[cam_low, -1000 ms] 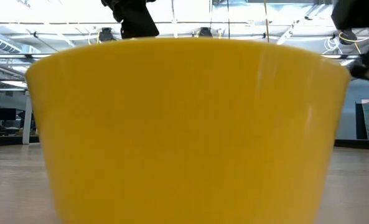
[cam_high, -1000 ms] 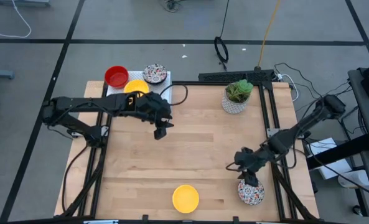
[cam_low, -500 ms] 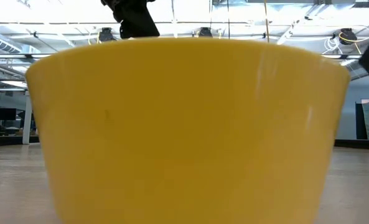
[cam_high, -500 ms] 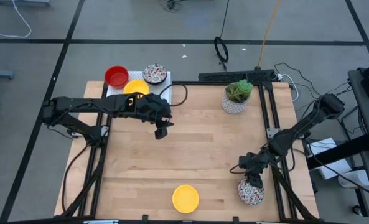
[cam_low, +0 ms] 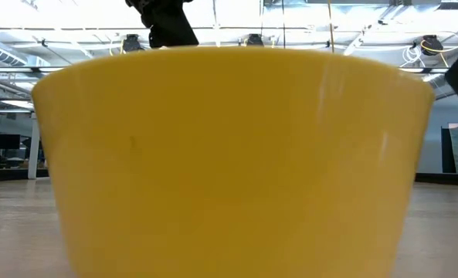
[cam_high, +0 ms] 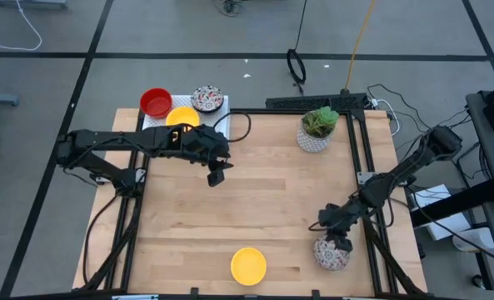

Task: Pick & Place Mini bowls
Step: Stack the white patterned bowl on the white patterned bowl on the shelf

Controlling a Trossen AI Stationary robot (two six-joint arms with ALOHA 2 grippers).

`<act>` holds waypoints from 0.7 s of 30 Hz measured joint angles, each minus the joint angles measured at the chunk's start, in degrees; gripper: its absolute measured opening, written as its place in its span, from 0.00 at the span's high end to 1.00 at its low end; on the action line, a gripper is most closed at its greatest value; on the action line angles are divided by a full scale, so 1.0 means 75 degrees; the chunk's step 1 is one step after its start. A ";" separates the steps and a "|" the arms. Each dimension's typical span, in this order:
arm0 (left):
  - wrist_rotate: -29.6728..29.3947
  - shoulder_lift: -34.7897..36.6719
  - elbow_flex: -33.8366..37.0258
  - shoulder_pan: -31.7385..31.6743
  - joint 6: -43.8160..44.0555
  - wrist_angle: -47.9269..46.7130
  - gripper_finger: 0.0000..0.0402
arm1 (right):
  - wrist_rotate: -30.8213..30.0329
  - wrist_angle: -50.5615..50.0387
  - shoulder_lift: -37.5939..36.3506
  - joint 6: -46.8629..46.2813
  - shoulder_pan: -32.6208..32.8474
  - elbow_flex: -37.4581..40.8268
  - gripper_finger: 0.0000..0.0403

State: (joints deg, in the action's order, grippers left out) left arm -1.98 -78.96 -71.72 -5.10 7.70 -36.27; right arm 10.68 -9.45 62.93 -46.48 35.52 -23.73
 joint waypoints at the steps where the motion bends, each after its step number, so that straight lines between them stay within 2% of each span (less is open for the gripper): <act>1: 0.0000 0.0000 0.0000 0.0000 0.0000 0.0000 0.62 | -0.0019 0.0163 0.0004 0.0122 -0.0058 0.0017 0.97; 7: 0.0002 0.0000 0.0000 0.0000 -0.0089 0.0000 0.65 | -0.0444 0.1022 0.0002 0.1075 -0.0715 0.0001 0.99; 10: 0.0003 0.0000 0.0000 0.0000 -0.0210 0.0000 0.67 | -0.0914 0.1101 0.0005 0.1520 -0.1371 0.0006 0.98; 12: 0.0003 0.0000 0.0000 0.0000 -0.0204 -0.0003 0.68 | -0.0853 0.1192 0.0152 0.1795 -0.1929 0.0006 0.98; 17: 0.0003 -0.0003 0.0000 0.0000 -0.0184 -0.0053 0.68 | -0.0523 0.2106 0.1097 0.2841 -0.3328 -0.0136 0.98; 21: 0.0003 -0.0003 0.0000 0.0000 -0.0157 -0.0064 0.68 | -0.0096 0.2474 0.2222 0.3929 -0.4167 -0.0902 0.98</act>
State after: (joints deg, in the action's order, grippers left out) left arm -1.95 -78.98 -71.72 -5.10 6.53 -36.75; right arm 9.97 9.10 79.60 -17.01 4.27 -30.50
